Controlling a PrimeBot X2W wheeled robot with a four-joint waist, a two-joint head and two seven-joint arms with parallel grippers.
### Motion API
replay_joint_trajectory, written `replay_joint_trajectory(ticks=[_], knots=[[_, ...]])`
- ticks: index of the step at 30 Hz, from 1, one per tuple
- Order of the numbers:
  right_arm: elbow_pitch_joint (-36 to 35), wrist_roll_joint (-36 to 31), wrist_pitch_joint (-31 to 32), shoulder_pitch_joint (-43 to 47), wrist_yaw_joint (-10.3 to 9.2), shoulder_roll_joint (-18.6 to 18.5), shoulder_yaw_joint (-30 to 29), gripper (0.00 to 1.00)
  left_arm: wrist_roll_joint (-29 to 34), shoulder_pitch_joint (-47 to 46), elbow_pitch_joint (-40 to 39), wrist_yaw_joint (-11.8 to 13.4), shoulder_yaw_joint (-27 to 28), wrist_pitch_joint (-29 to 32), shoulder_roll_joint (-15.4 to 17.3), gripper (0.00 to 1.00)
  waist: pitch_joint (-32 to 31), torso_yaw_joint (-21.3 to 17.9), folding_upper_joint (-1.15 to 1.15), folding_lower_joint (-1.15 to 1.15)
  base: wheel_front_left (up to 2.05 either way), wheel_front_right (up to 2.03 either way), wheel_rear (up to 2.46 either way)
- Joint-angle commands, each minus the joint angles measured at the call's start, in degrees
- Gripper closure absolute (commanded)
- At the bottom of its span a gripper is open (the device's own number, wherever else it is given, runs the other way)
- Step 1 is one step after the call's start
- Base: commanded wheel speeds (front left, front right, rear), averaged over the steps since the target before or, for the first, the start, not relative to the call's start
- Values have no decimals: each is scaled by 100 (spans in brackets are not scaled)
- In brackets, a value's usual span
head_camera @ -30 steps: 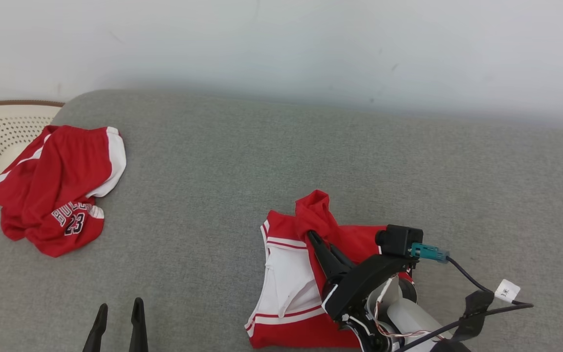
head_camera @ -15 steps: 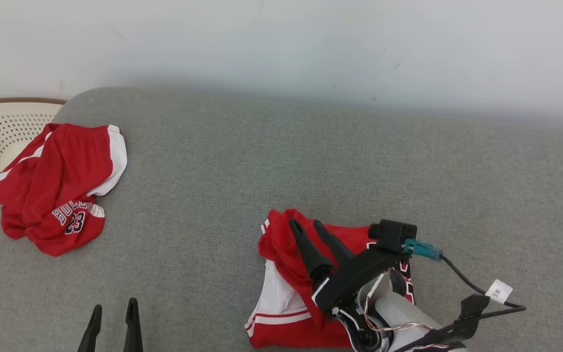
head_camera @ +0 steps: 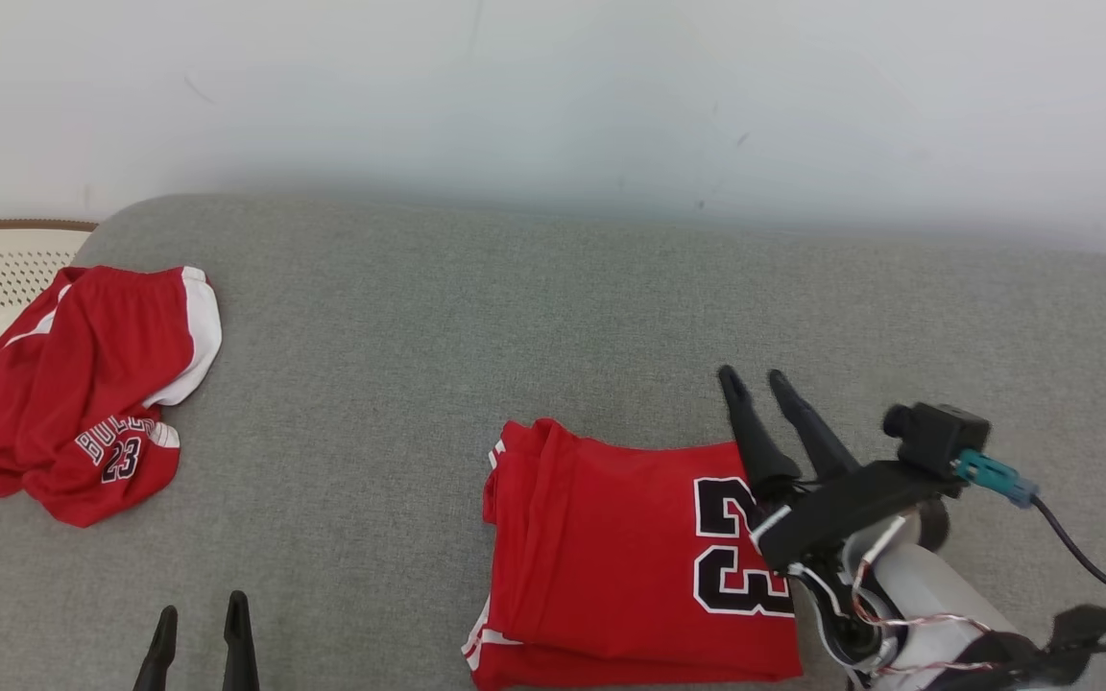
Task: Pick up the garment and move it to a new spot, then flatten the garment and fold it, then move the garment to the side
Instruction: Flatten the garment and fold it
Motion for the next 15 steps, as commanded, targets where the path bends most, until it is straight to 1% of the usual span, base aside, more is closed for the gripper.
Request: replay_joint_trajectory(ticks=[1,6,12,15], knots=[[-49,-124,-40,160,3,-79,-118,0,12,98,-26,21,44,-23,1,0,-14,-27,0,0,0,0,0],[11,-583,-52,450,3,-214,-442,0,4,108,-50,26,69,-23,1,0,-23,-61,0,0,0,0,0],[174,-1045,-50,884,3,-56,-916,0,4,106,-58,32,78,-23,2,0,-30,-79,0,0,0,0,0],[315,-1149,2,976,3,-13,-956,0,3,113,-54,36,71,-23,1,0,-37,-93,0,0,0,0,0]])
